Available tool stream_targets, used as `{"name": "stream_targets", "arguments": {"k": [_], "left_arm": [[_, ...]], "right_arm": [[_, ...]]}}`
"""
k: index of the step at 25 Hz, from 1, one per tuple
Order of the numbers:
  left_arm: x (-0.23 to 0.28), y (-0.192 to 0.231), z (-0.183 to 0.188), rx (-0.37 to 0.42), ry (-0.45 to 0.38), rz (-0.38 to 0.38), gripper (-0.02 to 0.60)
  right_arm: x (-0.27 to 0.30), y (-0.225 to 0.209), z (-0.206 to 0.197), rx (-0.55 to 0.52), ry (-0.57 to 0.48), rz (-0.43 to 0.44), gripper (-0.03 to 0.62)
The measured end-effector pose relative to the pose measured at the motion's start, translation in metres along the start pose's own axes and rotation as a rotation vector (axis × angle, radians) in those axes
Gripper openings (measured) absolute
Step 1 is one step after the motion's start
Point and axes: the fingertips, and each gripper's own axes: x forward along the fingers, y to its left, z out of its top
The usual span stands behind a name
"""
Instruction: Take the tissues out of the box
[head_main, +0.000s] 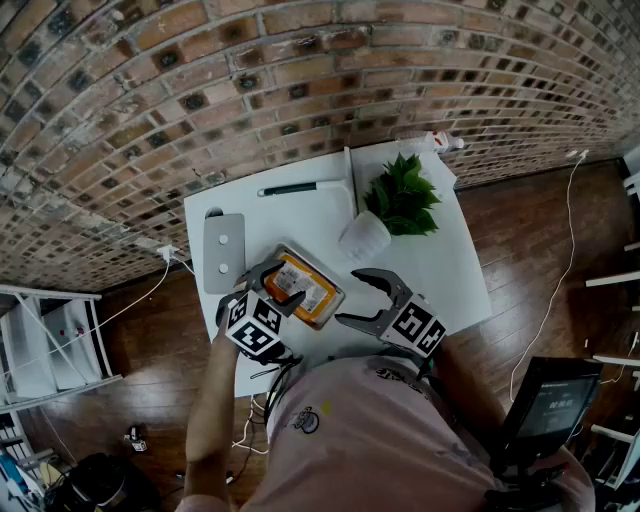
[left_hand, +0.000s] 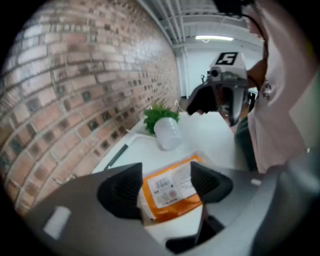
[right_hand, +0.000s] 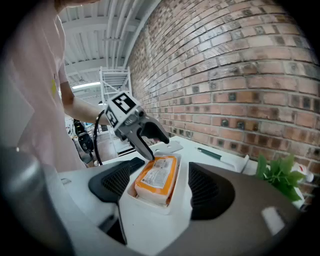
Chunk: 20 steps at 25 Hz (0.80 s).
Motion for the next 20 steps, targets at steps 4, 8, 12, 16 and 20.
{"name": "stream_targets", "arguments": {"k": [4, 8, 12, 16, 20], "left_arm": [[0.039, 0.015, -0.055, -0.088, 0.208, -0.07, 0.371], [0.033, 0.02, -0.058, -0.188, 0.282, -0.095, 0.374], [0.049, 0.014, -0.046, -0.272, 0.309, -0.102, 0.374], [0.057, 0.019, -0.048, -0.372, 0.263, -0.136, 0.374], [0.044, 0.015, -0.042, -0.428, 0.224, -0.245, 0.399]], "right_arm": [[-0.02, -0.018, -0.013, 0.07, 0.01, -0.09, 0.357], [-0.036, -0.032, -0.027, 0.158, 0.004, -0.126, 0.356], [-0.058, -0.043, -0.049, 0.214, 0.008, -0.157, 0.356], [-0.055, -0.042, -0.059, 0.239, 0.008, -0.146, 0.357], [-0.048, -0.04, -0.063, 0.236, 0.015, -0.116, 0.356]]}}
